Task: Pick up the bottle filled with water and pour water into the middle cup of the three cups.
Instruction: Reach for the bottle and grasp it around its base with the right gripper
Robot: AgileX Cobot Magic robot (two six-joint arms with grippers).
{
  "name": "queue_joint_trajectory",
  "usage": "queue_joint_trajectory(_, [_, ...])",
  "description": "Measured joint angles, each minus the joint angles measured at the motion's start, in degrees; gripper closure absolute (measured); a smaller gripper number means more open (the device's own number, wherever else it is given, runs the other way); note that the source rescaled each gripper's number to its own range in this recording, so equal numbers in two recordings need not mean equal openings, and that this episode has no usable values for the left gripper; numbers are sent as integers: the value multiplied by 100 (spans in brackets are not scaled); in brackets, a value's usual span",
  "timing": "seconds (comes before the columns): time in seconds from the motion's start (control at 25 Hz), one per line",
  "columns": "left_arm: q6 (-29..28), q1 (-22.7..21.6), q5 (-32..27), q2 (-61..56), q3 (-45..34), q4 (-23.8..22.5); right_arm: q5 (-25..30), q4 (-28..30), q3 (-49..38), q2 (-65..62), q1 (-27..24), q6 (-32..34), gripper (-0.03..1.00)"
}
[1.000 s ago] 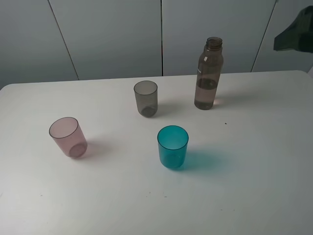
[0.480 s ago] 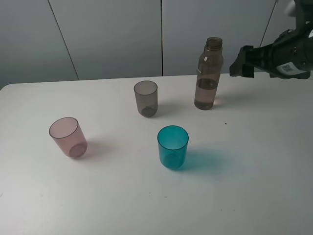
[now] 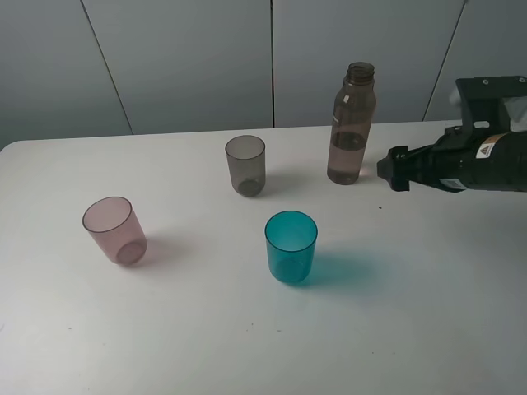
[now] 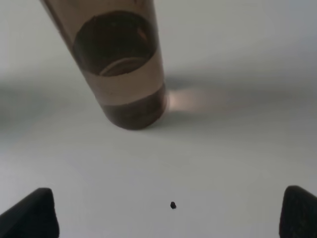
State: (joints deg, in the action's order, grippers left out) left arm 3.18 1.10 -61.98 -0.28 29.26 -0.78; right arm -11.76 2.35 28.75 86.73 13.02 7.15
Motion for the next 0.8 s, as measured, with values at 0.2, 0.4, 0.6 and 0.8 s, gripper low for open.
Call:
queue_joint_trajectory(0.2, [0, 0, 0, 0, 0, 0, -950, 955, -12, 554, 0, 242, -3])
queue_joint_trajectory(0.4, [0, 0, 0, 0, 0, 0, -2756, 1206, -12, 1346, 0, 659, -3])
queue_joint_trajectory(0.6, [0, 0, 0, 0, 0, 0, -3108, 1206, 160, 1978, 0, 522, -3])
queue_joint_trajectory(0.8, [0, 0, 0, 0, 0, 0, -3253, 1148, 479, 2362, 0, 274, -3])
